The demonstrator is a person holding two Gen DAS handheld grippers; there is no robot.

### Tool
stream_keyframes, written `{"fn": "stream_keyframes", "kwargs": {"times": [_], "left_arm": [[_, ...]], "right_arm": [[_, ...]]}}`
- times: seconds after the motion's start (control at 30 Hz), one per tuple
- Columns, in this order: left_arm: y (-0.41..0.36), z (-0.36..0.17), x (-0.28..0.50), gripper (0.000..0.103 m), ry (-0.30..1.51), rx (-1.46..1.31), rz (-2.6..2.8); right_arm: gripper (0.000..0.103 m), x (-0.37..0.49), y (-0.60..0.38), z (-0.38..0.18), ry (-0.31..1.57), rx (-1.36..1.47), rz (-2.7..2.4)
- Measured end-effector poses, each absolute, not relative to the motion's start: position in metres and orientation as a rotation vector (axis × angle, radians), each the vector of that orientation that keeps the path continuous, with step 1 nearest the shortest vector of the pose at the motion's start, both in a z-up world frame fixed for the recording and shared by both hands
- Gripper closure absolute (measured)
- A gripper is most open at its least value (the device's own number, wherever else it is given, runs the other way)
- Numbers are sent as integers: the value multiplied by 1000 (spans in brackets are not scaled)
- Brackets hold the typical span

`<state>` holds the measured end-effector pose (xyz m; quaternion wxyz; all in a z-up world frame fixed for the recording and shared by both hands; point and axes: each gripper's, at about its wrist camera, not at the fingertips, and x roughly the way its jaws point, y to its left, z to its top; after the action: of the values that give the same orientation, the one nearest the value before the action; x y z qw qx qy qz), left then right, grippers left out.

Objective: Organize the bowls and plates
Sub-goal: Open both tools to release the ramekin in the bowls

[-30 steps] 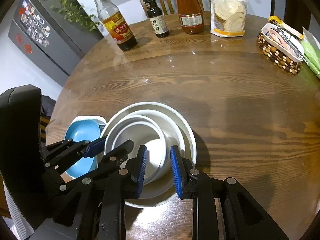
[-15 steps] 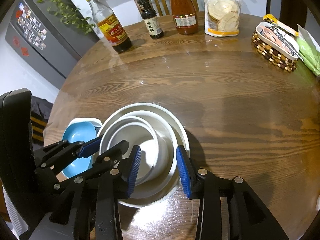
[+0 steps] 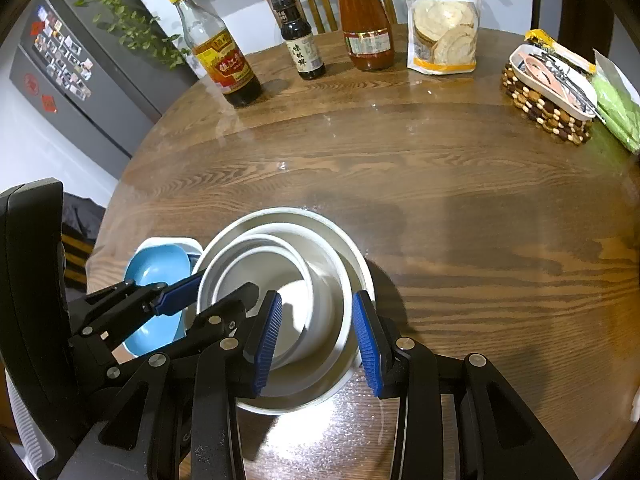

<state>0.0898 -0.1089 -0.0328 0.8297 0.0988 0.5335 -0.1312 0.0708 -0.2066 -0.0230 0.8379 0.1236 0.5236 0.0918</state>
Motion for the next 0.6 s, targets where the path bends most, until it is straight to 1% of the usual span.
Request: {"fn": "stream_keyframes", "kwargs": {"times": [0.1,0.13,0.17,0.2,0.23,0.6], "left_arm": [[-110,-32,89,66,1127,211,-286],[-111,-31,88,58,1121,214,-290],[-112,-29,87,46,1109,225,-283],[-113,-28,87,41,1095,238,-270],[-113,-26,85,38,1077,243,-266],[-109,-25,86,39,1073,242,-264]], "right_arm": [[65,72,-207,-22,1107,261,196],[65,72,-206,-22,1107,257,196],[65,72,-205,-22,1104,255,197],[65,72,-205,-21,1103,259,200],[65,73,-206,-21,1101,260,204],[65,73,-203,-21,1101,257,204]]}}
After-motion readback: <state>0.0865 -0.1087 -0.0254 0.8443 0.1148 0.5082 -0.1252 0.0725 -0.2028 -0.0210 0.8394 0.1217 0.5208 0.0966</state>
